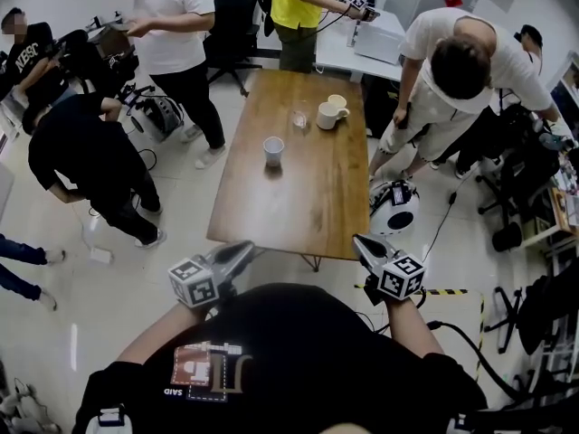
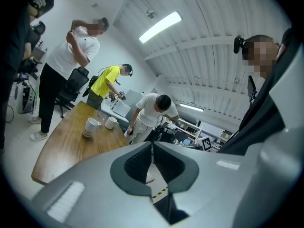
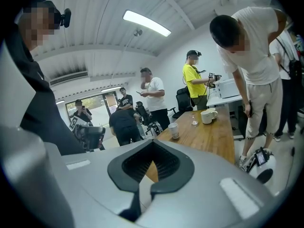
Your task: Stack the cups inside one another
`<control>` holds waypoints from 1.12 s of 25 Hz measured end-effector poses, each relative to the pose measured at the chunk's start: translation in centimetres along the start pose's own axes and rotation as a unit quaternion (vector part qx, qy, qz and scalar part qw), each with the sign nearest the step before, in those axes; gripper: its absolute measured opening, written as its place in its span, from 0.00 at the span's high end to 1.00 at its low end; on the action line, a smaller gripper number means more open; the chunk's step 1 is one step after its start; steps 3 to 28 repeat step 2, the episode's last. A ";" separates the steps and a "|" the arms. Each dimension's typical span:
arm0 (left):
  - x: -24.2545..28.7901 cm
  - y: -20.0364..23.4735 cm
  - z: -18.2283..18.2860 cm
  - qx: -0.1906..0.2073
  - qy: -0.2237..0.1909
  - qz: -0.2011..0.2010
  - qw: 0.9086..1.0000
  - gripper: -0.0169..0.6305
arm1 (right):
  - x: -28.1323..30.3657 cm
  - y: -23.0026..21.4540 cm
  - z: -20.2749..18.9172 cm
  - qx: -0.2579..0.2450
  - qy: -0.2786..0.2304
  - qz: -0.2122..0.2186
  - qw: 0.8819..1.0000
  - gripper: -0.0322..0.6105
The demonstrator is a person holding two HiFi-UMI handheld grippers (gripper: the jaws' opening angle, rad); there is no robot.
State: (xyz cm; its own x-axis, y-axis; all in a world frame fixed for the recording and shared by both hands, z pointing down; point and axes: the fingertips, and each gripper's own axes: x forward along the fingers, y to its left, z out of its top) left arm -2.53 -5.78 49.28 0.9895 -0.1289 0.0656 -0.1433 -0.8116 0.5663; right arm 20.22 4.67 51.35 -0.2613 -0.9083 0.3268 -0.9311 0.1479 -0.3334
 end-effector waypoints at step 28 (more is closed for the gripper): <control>0.1 -0.1 0.2 0.001 0.001 -0.001 1.000 0.95 | 0.1 0.1 0.3 -0.002 0.000 0.001 1.000 0.93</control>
